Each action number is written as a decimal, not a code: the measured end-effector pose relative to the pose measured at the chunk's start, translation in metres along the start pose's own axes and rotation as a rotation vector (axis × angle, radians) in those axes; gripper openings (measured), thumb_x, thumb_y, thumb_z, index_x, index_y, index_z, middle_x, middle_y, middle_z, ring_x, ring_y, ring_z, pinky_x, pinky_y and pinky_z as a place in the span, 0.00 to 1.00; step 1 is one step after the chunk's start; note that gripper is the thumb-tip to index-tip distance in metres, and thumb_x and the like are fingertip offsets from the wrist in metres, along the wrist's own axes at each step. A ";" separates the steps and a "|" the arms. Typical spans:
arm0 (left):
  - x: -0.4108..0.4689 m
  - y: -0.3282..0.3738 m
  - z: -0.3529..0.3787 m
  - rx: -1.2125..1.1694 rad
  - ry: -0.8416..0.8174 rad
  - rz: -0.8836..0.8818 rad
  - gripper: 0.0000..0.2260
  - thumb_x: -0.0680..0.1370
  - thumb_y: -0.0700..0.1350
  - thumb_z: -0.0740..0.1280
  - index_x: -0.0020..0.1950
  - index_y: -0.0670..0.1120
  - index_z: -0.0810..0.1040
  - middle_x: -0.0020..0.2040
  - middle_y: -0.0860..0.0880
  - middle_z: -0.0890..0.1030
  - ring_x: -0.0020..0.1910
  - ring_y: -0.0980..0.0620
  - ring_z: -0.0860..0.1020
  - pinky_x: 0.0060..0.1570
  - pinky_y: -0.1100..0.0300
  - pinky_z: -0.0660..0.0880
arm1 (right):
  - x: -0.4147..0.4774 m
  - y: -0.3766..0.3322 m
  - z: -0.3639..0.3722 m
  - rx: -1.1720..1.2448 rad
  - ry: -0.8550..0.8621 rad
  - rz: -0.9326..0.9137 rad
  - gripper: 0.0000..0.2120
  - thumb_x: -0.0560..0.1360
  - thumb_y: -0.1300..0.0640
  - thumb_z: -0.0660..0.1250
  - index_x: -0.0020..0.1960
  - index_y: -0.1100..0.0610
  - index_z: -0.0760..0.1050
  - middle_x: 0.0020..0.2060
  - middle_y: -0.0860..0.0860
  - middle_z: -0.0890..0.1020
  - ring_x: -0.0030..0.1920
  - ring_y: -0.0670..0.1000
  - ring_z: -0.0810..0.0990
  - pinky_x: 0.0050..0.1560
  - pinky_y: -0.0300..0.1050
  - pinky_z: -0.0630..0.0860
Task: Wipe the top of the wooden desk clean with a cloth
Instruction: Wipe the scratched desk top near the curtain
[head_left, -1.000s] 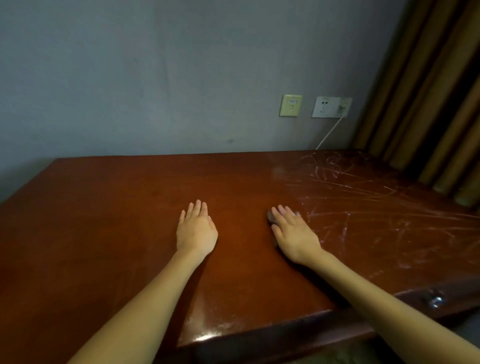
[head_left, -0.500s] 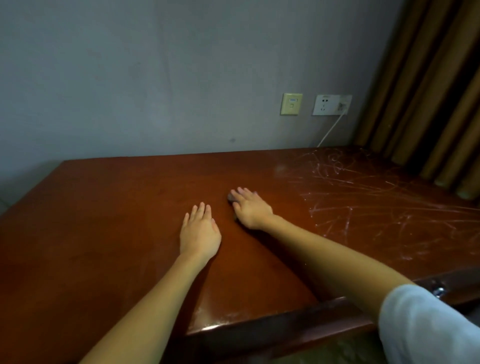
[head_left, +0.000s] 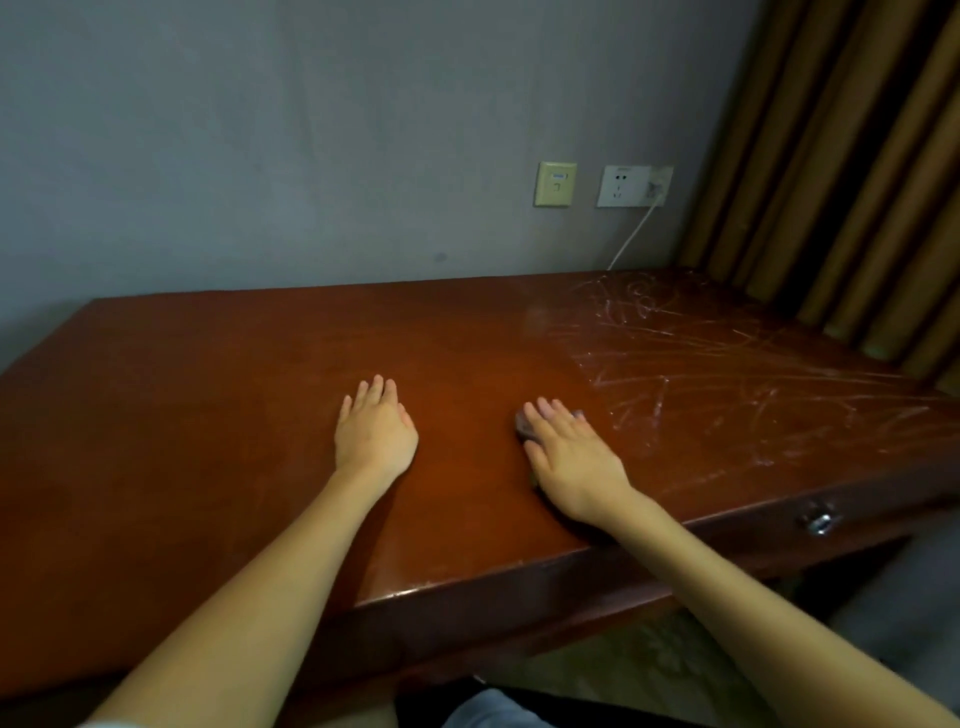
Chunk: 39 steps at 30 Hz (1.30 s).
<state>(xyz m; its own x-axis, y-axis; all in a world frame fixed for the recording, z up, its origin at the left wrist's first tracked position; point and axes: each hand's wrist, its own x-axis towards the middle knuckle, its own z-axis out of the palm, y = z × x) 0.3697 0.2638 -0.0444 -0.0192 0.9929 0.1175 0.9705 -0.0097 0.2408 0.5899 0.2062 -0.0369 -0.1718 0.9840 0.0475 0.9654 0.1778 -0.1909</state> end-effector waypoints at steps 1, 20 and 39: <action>-0.001 0.000 0.001 0.002 0.000 -0.005 0.23 0.84 0.47 0.46 0.78 0.43 0.52 0.79 0.47 0.51 0.78 0.50 0.50 0.76 0.53 0.47 | -0.005 -0.013 0.003 0.001 0.002 -0.037 0.26 0.83 0.49 0.45 0.78 0.54 0.46 0.78 0.51 0.48 0.77 0.49 0.44 0.75 0.45 0.39; -0.022 0.010 0.003 0.024 0.012 -0.077 0.23 0.84 0.48 0.45 0.78 0.44 0.52 0.79 0.47 0.52 0.78 0.50 0.50 0.76 0.53 0.47 | -0.016 0.045 -0.008 0.053 0.018 0.038 0.25 0.83 0.50 0.44 0.78 0.55 0.48 0.78 0.52 0.50 0.77 0.50 0.46 0.76 0.46 0.42; -0.065 0.031 0.003 0.066 0.008 -0.189 0.23 0.84 0.48 0.45 0.79 0.44 0.52 0.79 0.47 0.52 0.78 0.49 0.50 0.76 0.52 0.47 | 0.004 -0.011 0.001 0.069 -0.058 -0.215 0.25 0.83 0.50 0.44 0.78 0.55 0.49 0.78 0.53 0.50 0.77 0.52 0.47 0.76 0.48 0.43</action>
<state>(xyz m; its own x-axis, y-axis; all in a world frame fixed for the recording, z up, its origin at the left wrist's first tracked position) 0.4021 0.1995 -0.0472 -0.2047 0.9752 0.0839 0.9631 0.1853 0.1953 0.5788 0.2084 -0.0352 -0.3852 0.9221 0.0380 0.8900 0.3820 -0.2490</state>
